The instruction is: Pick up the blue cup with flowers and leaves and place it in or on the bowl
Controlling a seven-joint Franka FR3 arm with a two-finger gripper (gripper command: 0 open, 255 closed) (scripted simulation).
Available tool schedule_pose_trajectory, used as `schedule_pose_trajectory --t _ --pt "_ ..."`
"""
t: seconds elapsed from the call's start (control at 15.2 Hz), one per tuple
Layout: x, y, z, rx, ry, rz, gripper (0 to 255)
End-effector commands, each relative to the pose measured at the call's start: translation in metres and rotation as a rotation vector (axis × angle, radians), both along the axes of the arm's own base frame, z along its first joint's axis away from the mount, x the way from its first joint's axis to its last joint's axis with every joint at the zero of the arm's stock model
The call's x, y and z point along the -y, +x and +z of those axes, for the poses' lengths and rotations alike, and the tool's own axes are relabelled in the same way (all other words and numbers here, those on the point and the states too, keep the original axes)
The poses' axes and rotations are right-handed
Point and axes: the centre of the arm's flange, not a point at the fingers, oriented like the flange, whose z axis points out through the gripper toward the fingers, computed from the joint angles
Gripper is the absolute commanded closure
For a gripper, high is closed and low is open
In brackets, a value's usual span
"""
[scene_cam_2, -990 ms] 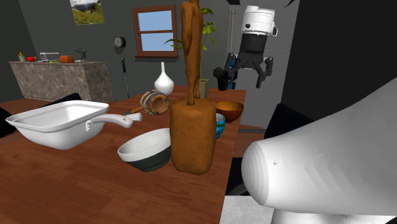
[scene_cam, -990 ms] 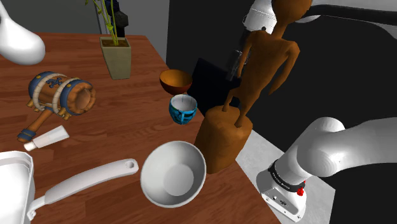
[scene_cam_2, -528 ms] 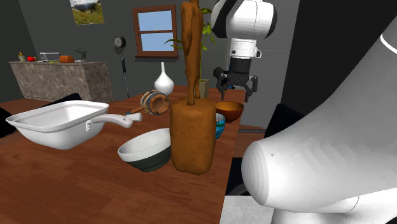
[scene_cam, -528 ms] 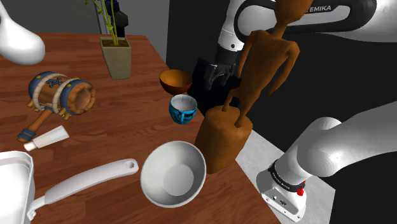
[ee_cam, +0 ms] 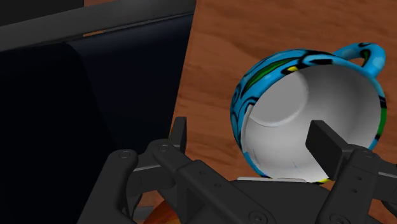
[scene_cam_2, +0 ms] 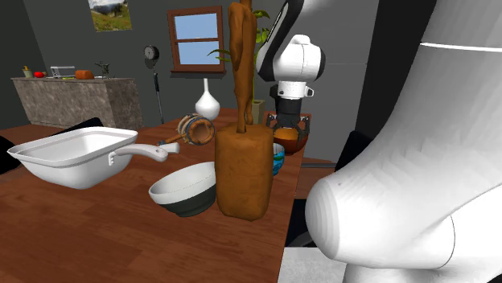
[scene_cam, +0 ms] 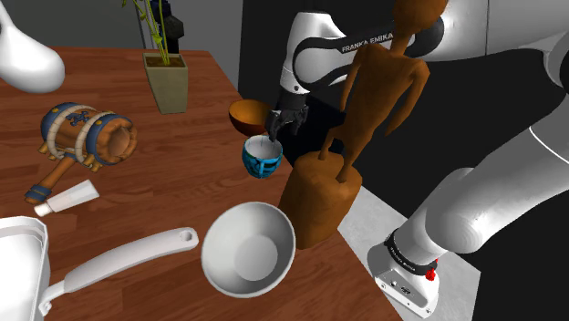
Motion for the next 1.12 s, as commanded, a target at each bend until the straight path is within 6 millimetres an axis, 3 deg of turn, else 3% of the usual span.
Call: schedule_pose_trajectory --t 0.0,0.46,0.99,1.06 --pt "-0.002 0.011 -0.015 -0.002 -0.004 -0.004 0" --pt "-0.004 0.010 -0.055 -0.002 -0.004 -0.004 0" --pt "-0.004 0.010 -0.055 -0.003 -0.004 -0.004 0" --pt "-0.004 0.010 -0.055 -0.003 -0.004 -0.004 255"
